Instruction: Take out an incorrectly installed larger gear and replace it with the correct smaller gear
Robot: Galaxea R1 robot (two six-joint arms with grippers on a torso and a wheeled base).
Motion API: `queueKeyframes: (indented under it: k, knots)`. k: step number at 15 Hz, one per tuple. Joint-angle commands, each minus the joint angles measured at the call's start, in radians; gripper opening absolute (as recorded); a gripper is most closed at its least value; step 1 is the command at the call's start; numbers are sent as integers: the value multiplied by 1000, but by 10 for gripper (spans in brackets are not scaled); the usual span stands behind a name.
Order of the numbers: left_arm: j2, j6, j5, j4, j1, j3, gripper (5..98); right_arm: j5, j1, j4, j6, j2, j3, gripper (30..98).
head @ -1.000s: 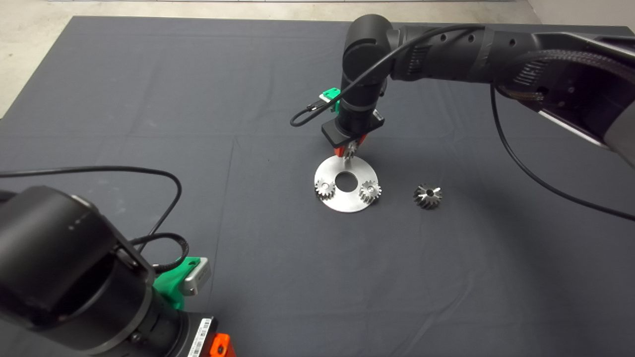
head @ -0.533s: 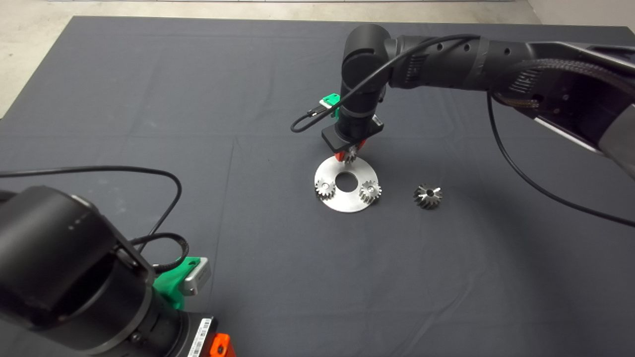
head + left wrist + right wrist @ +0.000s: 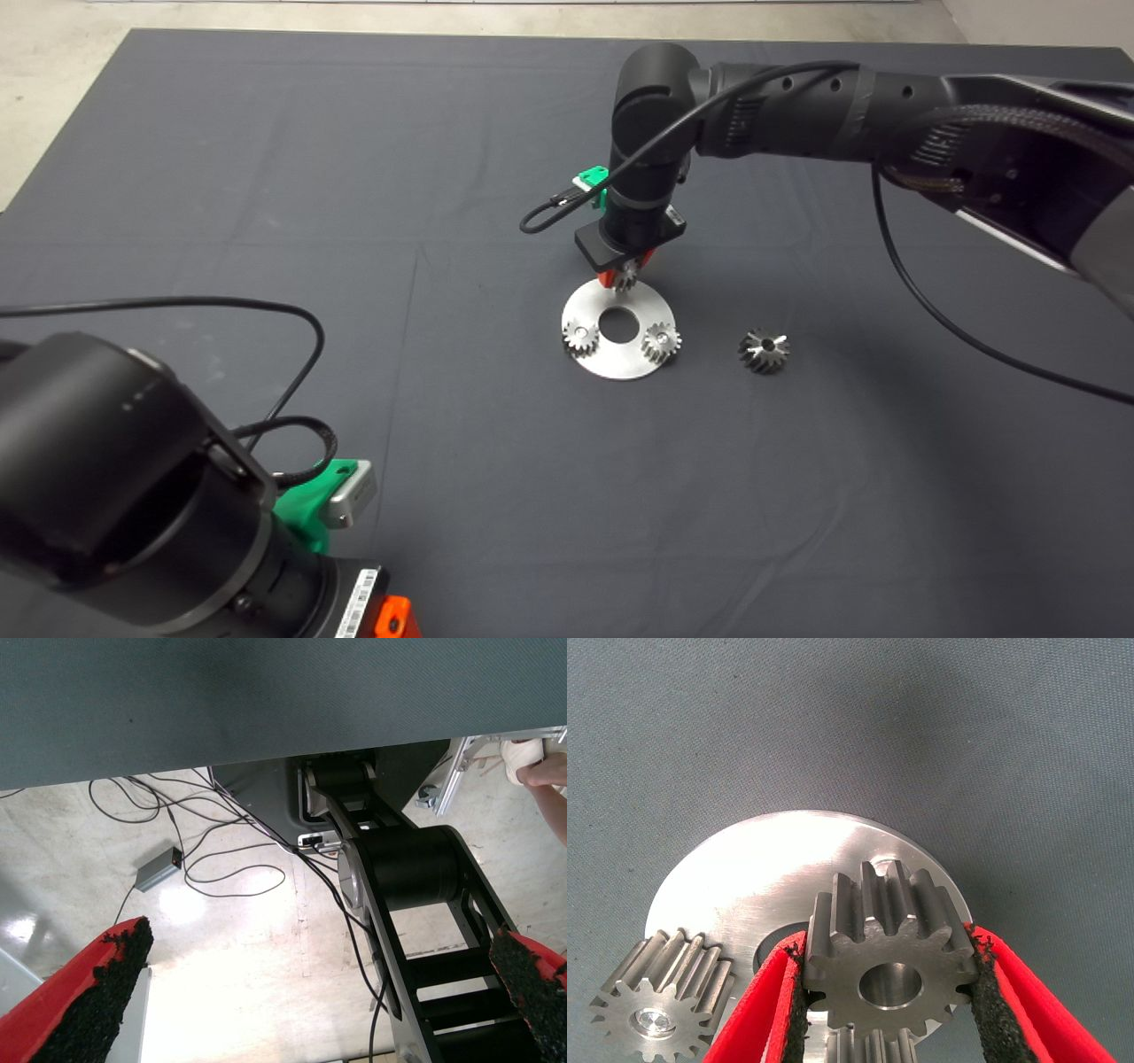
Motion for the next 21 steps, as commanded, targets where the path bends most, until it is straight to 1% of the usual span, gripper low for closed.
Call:
queueKeyframes:
  k: [1, 6, 7, 21]
  knots:
    - [-1, -8, -1, -19, -5, 12, 981, -62, 30, -49, 8, -4, -1, 416]
    - [-1, -9, -1, -19, -5, 12, 981, -63, 30, -50, 9, -3, -1, 416]
    - [-1, -8, -1, -19, -5, 12, 981, -68, 30, -50, 9, -3, -1, 416]
    - [-1, -9, -1, -19, -5, 12, 981, -65, 9, -50, 9, -6, -16, 416]
